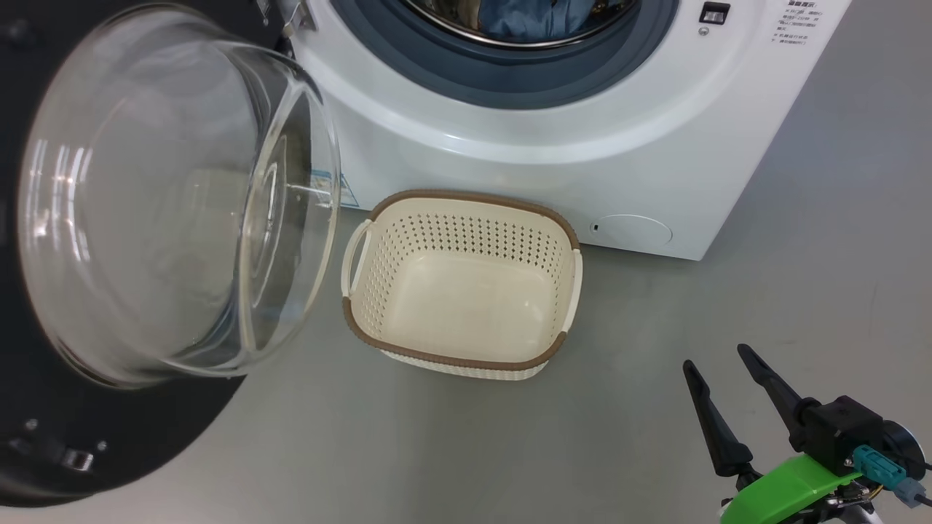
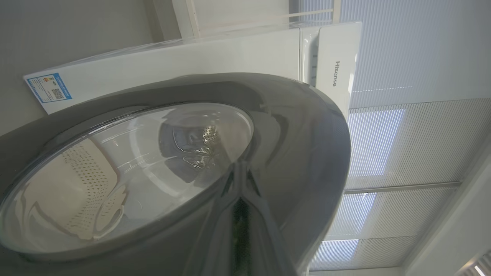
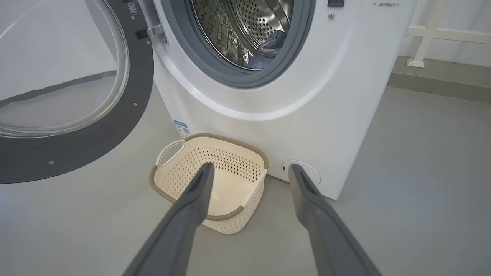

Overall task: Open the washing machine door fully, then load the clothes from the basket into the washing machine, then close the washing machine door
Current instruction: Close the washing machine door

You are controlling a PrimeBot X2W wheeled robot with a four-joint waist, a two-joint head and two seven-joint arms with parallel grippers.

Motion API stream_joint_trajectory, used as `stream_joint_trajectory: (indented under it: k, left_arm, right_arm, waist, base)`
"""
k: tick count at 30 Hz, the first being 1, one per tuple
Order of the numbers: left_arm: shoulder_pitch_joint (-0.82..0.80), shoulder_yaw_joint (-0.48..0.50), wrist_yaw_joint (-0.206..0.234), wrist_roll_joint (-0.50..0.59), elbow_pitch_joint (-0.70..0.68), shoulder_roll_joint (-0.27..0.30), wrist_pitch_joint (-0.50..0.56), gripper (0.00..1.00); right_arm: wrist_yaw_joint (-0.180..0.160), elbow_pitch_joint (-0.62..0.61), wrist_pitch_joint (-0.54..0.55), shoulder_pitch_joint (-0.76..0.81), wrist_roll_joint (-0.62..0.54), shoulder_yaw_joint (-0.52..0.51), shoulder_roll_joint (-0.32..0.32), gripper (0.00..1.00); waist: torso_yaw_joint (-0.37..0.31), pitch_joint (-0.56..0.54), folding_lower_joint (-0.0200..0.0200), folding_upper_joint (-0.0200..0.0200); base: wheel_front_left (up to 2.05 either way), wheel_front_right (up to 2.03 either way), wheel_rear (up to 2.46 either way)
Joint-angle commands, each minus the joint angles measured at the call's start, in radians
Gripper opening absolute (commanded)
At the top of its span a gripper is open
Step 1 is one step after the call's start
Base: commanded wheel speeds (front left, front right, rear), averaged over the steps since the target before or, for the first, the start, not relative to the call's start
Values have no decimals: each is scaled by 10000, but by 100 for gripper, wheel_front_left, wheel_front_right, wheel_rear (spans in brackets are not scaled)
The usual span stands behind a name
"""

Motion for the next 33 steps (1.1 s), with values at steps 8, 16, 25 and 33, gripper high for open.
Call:
stream_joint_trajectory:
  k: [8,16,25,33]
  left_arm:
    - [943,-360,91,-428,-1406,-29,1233,0]
    - [1641,-717,-38,-869,-2750,-1001,1758,0]
    - [1954,-1565,-241,-746,-3683,-1855,1921,0]
    - [1813,-2180,-597,-499,-3551,-2395,1659,0]
  right_arm:
    - [92,-19,-287,-225,114,228,124,100]
    - [92,202,-485,-193,177,207,294,100]
    - [92,461,-699,-259,229,288,471,100]
    - [92,673,-901,-314,273,274,581,100]
  waist:
    - [-206,-186,0,-1]
    - [-381,-353,0,-1]
    - [-810,-560,0,-1]
    - [-1508,-585,0,-1]
  base:
    - [0,0,0]
    - [0,0,0]
    - [0,0,0]
    - [0,0,0]
